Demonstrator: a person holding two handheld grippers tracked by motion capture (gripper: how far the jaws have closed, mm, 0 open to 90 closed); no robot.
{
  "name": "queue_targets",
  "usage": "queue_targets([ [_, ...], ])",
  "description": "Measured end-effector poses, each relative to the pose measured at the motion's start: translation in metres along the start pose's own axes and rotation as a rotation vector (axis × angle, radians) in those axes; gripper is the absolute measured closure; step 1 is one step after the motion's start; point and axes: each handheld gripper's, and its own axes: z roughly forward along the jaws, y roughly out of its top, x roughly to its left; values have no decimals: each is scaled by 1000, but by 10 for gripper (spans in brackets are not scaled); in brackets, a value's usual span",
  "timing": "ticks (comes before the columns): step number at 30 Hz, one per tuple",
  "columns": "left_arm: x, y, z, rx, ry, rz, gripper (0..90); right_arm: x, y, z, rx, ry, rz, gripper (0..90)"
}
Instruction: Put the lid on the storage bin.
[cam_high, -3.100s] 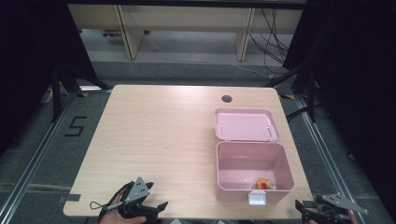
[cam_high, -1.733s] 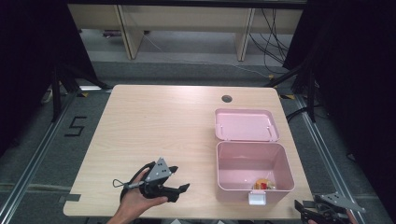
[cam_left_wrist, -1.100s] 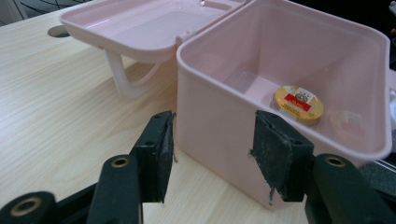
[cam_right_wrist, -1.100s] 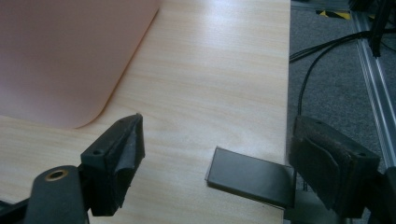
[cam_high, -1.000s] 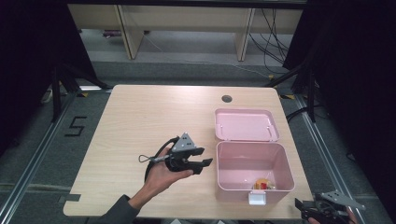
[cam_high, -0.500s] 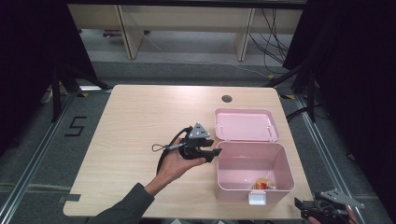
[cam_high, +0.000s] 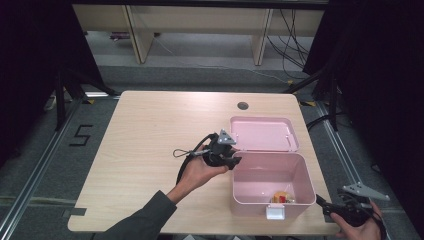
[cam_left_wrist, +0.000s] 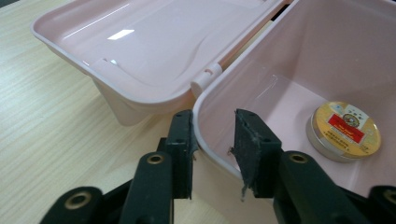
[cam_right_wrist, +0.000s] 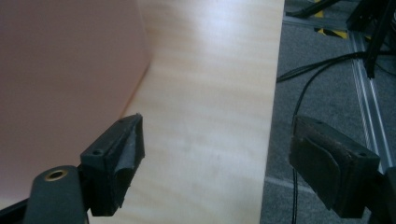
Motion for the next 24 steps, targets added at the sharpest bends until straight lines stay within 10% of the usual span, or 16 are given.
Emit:
queue_targets([
  [24, -6, 7, 14, 43, 71, 19, 765, -11, 154, 43, 57, 83, 16, 322],
])
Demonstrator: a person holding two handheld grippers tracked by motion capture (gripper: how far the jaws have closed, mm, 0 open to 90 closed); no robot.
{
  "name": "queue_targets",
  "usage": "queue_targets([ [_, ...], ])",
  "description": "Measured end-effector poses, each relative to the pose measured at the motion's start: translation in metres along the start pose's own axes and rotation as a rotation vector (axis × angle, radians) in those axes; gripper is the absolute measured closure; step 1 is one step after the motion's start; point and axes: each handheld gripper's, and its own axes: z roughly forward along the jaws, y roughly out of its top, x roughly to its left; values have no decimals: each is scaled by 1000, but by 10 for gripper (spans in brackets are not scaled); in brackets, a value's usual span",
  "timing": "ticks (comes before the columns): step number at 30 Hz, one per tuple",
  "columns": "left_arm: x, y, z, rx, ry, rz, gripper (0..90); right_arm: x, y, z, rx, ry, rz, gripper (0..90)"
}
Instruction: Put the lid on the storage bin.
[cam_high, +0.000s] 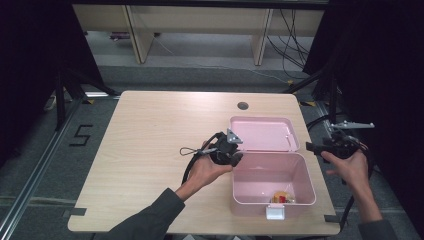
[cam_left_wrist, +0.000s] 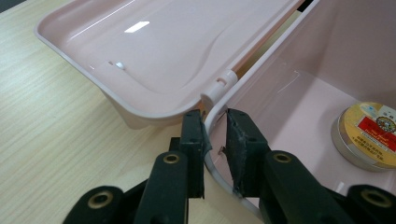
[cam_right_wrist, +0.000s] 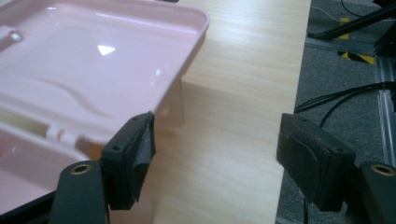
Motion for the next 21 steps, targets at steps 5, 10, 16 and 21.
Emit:
queue_targets([
  [5, -1, 0, 0, 1, 9, 4, 765, 6, 22, 14, 19, 14, 7, 383],
  [10, -1, 0, 0, 0, 10, 3, 765, 9, 39, 26, 34, 3, -40, 421],
  [16, -1, 0, 0, 1, 10, 3, 765, 10, 53, 38, 77, -5, -48, 480],
  [21, -1, 0, 0, 2, 12, 7, 765, 10, 58, 54, 114, 2, -35, 552],
])
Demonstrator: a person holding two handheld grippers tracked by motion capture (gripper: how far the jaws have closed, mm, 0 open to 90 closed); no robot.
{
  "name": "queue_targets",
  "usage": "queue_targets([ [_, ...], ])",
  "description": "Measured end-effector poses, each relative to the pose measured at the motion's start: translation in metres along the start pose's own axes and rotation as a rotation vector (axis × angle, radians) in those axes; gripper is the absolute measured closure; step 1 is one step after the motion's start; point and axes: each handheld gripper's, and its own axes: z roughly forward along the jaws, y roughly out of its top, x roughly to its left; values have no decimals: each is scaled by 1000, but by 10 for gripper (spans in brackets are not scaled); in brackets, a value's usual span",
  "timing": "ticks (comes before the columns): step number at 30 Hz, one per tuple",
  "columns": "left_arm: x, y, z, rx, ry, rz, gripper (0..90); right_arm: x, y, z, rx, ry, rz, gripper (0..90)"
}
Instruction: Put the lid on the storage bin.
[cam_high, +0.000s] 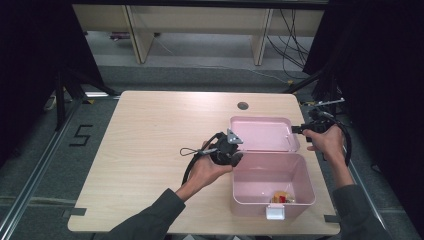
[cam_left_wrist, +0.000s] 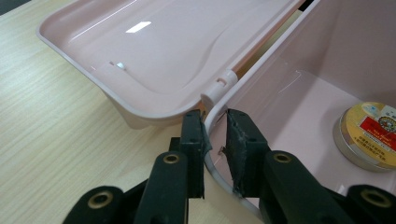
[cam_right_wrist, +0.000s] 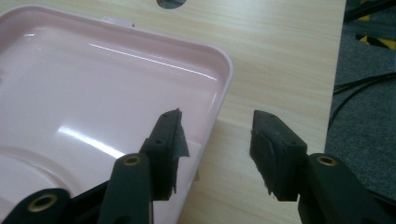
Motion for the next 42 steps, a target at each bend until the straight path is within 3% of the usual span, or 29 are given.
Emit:
queue_targets([
  [2, 0, 0, 0, 0, 2, -3, 765, 0, 1, 4, -17, -12, -1, 560],
  [4, 0, 0, 0, 1, 2, 1, 765, 3, 4, 8, 17, -8, 40, 593],
  [6, 0, 0, 0, 1, 1, 1, 765, 1, 6, 11, 17, -8, 12, 595],
  [7, 0, 0, 0, 1, 1, 0, 765, 1, 6, 11, 17, -8, 12, 595],
  [8, 0, 0, 0, 0, 2, 0, 765, 3, 7, 12, 33, -33, 42, 601],
  [9, 0, 0, 0, 0, 2, 0, 765, 0, 7, 13, 25, -31, 5, 609],
  [11, 0, 0, 0, 0, 1, 0, 765, 2, 7, 14, 37, -10, 32, 618],
  [12, 0, 0, 0, -1, 1, -1, 765, 2, 8, 14, 58, -5, 32, 623],
  [16, 0, 0, 0, 0, 3, 3, 765, 0, 9, 18, 59, -15, 8, 634],
  [18, 0, 0, 0, 0, 4, 3, 765, 5, 10, 18, 100, -11, 57, 654],
  [22, -1, 0, 0, 0, 6, 6, 765, 4, 12, 23, 111, -29, 14, 673],
  [25, -1, 0, 0, -2, 9, 7, 765, 6, 13, 25, 119, -31, 29, 679],
  [26, -1, 0, 0, -2, 7, 12, 765, 8, 13, 27, 137, -33, 55, 680],
  [28, -1, 0, 0, -3, 7, 9, 765, 7, 15, 28, 137, -43, 26, 689],
  [35, -1, -1, 0, -5, 9, 16, 765, 9, 19, 30, 157, -70, 28, 707],
  [37, -1, -1, 0, -7, 7, 19, 764, 10, 19, 32, 161, -64, 49, 711],
  [38, -1, -1, 0, -7, 7, 19, 765, 9, 20, 33, 167, -72, 28, 716],
  [41, -1, -1, 0, -8, 7, 20, 764, 8, 20, 34, 165, -70, 25, 720],
  [42, -1, -1, 0, -7, 8, 25, 765, 10, 21, 35, 172, -72, 42, 729],
])
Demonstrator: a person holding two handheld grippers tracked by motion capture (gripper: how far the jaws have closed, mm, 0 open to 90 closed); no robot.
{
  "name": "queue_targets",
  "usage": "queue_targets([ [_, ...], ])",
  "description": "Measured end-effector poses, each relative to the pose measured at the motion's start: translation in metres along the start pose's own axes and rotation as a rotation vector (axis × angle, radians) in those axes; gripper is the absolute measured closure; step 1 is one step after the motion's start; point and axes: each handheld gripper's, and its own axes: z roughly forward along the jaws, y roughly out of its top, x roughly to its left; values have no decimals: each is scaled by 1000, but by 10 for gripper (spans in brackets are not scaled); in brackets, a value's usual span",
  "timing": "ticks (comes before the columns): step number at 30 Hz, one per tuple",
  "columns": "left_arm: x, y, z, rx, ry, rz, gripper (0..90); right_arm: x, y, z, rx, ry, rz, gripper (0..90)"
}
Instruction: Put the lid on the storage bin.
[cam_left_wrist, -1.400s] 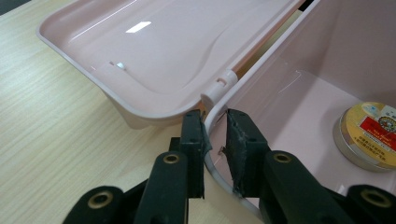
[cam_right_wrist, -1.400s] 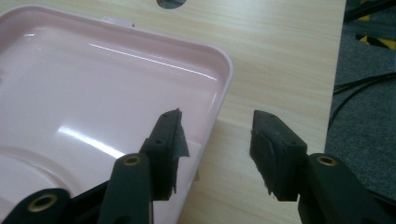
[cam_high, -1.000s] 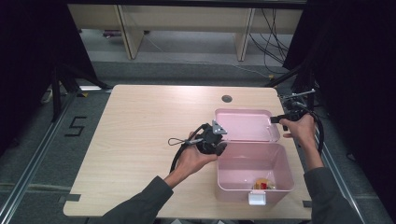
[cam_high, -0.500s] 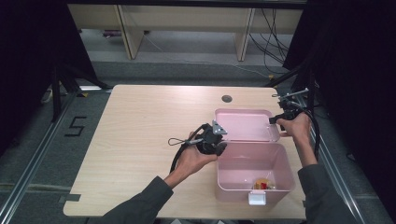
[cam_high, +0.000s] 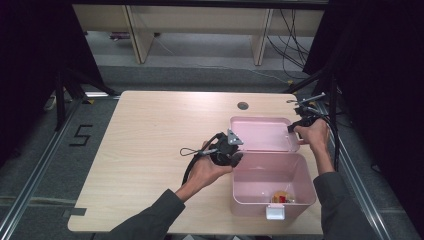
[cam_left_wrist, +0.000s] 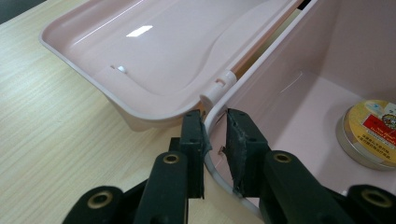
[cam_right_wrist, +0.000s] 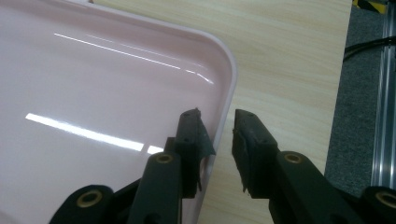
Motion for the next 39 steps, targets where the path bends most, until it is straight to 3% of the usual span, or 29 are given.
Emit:
queue_targets([
  [1, 0, 0, 0, -1, -1, 0, 765, 0, 1, 0, 3, -1, -5, 736],
  [2, 0, 0, 0, -3, -2, -3, 765, 2, 1, -1, 13, 4, 31, 741],
  [5, 0, 0, 0, -2, -2, 1, 765, 2, 1, 0, 17, -1, 16, 755],
  [6, 1, 0, 0, -3, -5, 3, 765, 1, 2, 1, 7, -7, -15, 767],
  [8, 1, 0, 0, -5, -5, 2, 765, 3, 3, 0, 16, -2, 14, 776],
  [10, 0, 0, 0, -4, -3, 5, 764, 2, 3, 2, 14, -16, -11, 781],
  [12, 1, 0, 0, -6, -3, 7, 765, 8, 5, 0, 51, -25, 52, 809],
  [17, 0, 0, 0, -5, 3, 11, 765, 6, 8, -3, 36, -51, 17, 829],
  [22, 0, -1, 0, -13, -5, 2, 765, 6, 8, -10, 19, -44, 26, 840],
  [23, 0, -1, 1, -15, -7, 0, 766, 7, 8, -11, 21, -33, 49, 841],
  [26, -1, -1, 1, -14, 2, 4, 765, 6, 8, -14, 7, -41, 32, 843],
  [27, -1, -1, 1, -16, -3, 5, 765, 9, 7, -15, 15, -34, 68, 844],
  [28, -1, 0, 1, -13, -1, 5, 765, 5, 7, -15, -10, -47, 17, 846],
  [31, -1, 0, 1, -16, -2, 2, 765, 4, 8, -18, -20, -45, 16, 848],
  [32, -2, 0, 1, -14, -2, 4, 765, 7, 8, -20, -12, -37, 52, 848],
  [33, -2, 0, 1, -14, -2, 4, 765, 7, 8, -20, -12, -37, 52, 848],
  [34, -2, 0, 1, -15, -2, 2, 765, 4, 8, -21, -24, -34, 24, 849],
  [39, -2, 0, 1, -15, -1, 3, 765, 3, 9, -23, -30, -31, 5, 849],
])
